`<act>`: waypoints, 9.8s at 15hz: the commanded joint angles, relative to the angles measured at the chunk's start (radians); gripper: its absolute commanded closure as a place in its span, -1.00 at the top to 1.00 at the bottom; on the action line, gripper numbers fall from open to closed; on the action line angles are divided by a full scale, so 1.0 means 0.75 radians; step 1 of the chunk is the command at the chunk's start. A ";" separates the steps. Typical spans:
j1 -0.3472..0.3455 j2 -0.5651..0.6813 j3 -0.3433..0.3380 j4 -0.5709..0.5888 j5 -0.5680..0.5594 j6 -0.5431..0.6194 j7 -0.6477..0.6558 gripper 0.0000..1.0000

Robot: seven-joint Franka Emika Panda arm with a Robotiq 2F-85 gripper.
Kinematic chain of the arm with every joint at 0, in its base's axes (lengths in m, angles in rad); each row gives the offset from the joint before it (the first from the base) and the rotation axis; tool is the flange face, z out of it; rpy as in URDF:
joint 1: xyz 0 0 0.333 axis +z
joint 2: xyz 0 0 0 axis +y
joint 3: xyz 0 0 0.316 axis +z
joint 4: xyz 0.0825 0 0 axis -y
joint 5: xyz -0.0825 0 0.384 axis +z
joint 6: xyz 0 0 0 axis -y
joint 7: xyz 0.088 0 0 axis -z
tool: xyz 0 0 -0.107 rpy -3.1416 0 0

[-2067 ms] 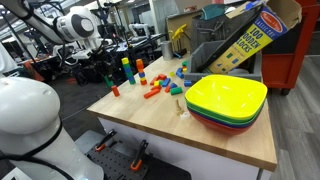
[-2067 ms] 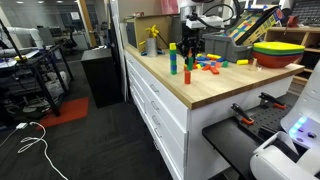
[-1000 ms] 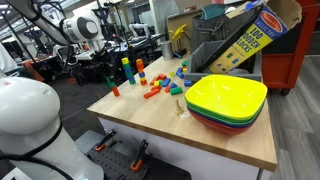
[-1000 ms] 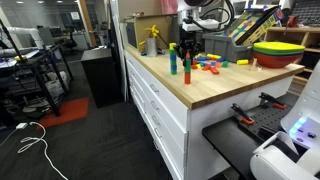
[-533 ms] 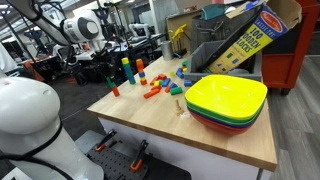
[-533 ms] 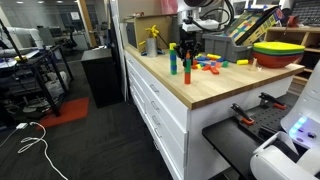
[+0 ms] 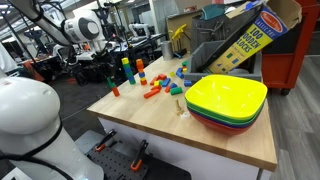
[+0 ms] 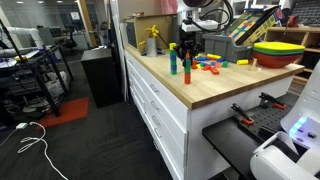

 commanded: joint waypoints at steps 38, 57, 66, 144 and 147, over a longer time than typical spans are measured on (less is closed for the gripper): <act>0.016 0.053 -0.040 0.041 -0.009 -0.013 0.052 -0.41; 0.021 0.019 -0.040 0.016 0.014 -0.017 0.036 -0.83; 0.023 0.030 -0.044 0.016 0.012 -0.009 0.037 -0.83; -0.039 -0.264 -0.064 -0.049 0.041 -0.080 0.018 1.00; -0.085 -0.265 -0.074 -0.040 -0.063 -0.116 0.029 1.00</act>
